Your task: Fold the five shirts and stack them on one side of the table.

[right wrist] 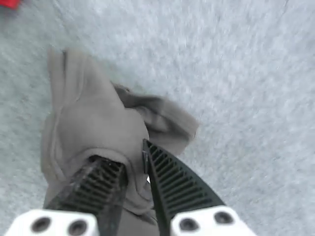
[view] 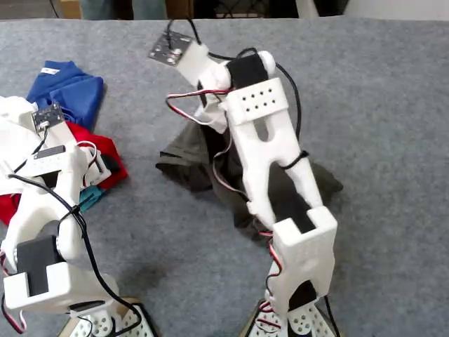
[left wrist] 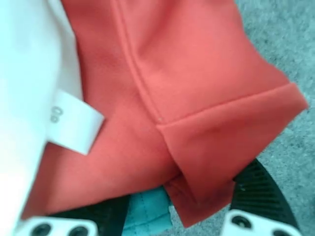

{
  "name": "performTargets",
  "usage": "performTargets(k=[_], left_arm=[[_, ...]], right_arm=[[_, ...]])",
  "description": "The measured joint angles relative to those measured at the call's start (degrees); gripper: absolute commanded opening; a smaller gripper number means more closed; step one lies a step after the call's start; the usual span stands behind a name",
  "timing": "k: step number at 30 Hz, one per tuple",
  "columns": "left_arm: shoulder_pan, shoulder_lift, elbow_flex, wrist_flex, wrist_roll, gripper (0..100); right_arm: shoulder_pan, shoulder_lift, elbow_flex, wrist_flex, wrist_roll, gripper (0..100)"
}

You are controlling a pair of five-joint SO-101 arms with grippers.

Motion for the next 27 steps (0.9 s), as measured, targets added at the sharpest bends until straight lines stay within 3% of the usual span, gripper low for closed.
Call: performTargets(k=[7, 10, 19, 23, 27], left_arm=[[0.00, 0.00, 0.00, 0.09, 0.00, 31], [-1.49, -0.35, -2.55, 3.96, -0.09, 31], [-8.62, -8.53, -5.10, 9.58, -6.07, 31], [-7.65, -15.38, -1.93, 9.76, -7.82, 31], [-0.70, -24.53, 6.42, 9.49, -11.16, 31]], right_arm=[[-5.89, -2.29, -11.16, 3.16, -7.03, 1.3], [-9.05, -1.14, -11.60, 3.16, -8.53, 1.3], [-12.75, 17.85, -12.04, -2.46, -9.85, 1.3], [-12.57, 23.12, -12.04, -2.73, -9.85, 2.8], [-10.90, 25.58, -12.04, -2.81, -7.56, 11.7]])
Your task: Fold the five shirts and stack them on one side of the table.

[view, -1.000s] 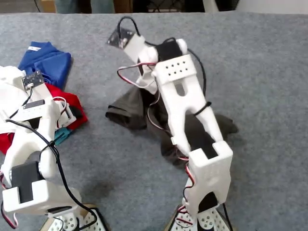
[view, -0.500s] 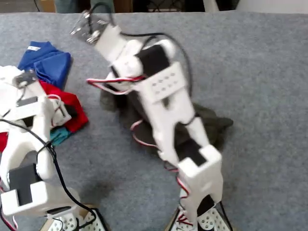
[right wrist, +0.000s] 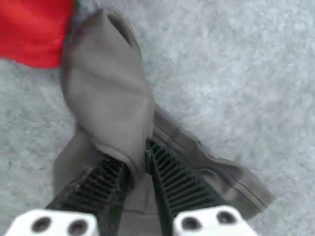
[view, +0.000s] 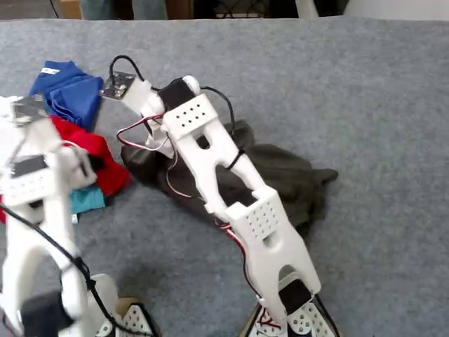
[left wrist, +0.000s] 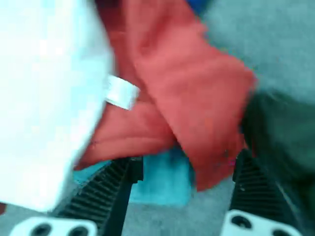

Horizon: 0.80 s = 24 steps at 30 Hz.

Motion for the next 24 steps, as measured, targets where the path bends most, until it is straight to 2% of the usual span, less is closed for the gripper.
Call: performTargets(k=[3, 7, 11, 17, 19, 20, 24], left_arm=[[5.10, -7.56, 7.38, -3.52, -1.67, 31], [6.07, -15.56, 15.74, -10.90, -1.67, 31], [11.69, -18.29, 18.11, -12.40, -1.14, 31], [18.90, -17.93, 17.14, -15.56, 8.70, 31], [20.92, -15.82, 15.91, -17.85, 11.16, 31], [21.98, -14.15, 15.30, -18.81, 12.40, 31], [25.05, -5.10, 11.25, -20.31, 16.70, 31]], right_arm=[[3.08, 0.09, -0.35, 0.00, 0.35, 15.2], [9.23, 0.09, -5.54, -0.70, 0.35, 15.2], [15.47, 0.09, -8.88, -0.79, 0.35, 15.2], [19.34, 0.09, -13.98, 4.48, 3.34, 15.0], [20.66, 0.09, -14.95, 5.27, 3.96, 8.6], [21.54, 0.09, -15.03, 5.45, 4.57, 1.6], [25.05, 0.09, -15.12, 5.98, 5.19, 1.5]])
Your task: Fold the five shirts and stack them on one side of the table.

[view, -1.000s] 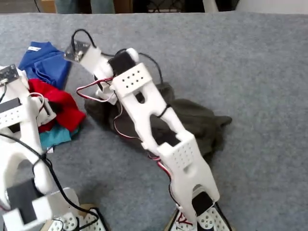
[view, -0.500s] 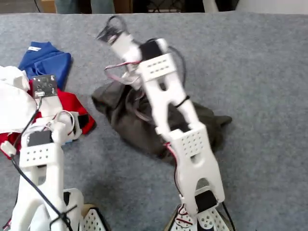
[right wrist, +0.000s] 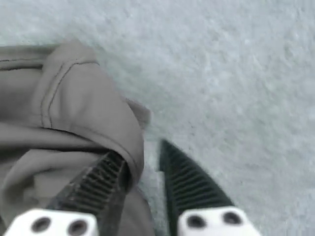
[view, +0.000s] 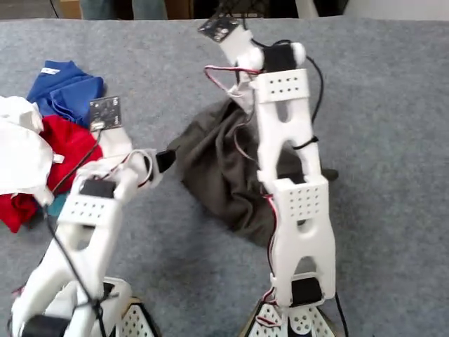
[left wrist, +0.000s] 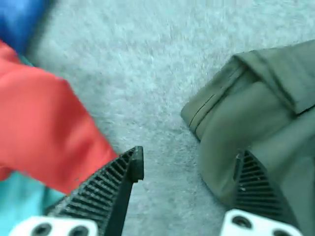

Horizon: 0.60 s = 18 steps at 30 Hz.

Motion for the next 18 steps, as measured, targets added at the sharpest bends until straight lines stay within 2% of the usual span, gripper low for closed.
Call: performTargets(k=[7, 11, 13, 18], left_arm=[[0.35, 17.85, -14.15, -0.09, 4.31, 31], [1.23, 27.16, -21.98, -0.09, 4.48, 31], [2.99, 31.12, -24.97, -0.09, 4.66, 31], [10.73, 35.96, -26.99, 0.26, 4.66, 26]], right_arm=[[1.93, 0.00, 4.04, 0.09, 2.20, 2.7], [2.29, 0.88, 11.52, -0.09, 3.87, 14.2], [4.04, 2.11, 12.66, -1.23, 2.20, 18.8], [11.87, 3.16, 12.04, -2.46, -0.88, 19.5]])
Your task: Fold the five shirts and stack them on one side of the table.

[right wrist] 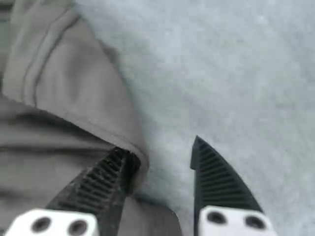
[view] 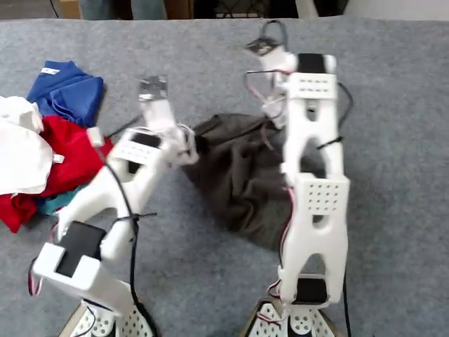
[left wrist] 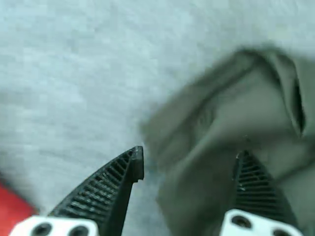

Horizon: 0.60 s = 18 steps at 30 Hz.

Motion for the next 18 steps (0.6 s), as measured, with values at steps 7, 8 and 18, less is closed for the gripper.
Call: performTargets(k=[7, 8, 18], left_arm=[[2.02, 1.05, -0.09, 2.81, -5.98, 4], [1.93, 1.58, -0.18, 2.81, -7.74, 3], [-10.37, 1.58, -0.26, 13.80, -11.87, 3]], right_arm=[[6.68, 0.00, -6.59, 2.29, 1.23, 19.4], [6.95, 0.00, -6.86, 2.46, 1.49, 19.4], [7.03, -4.57, -0.26, 2.55, 1.76, 19.4]])
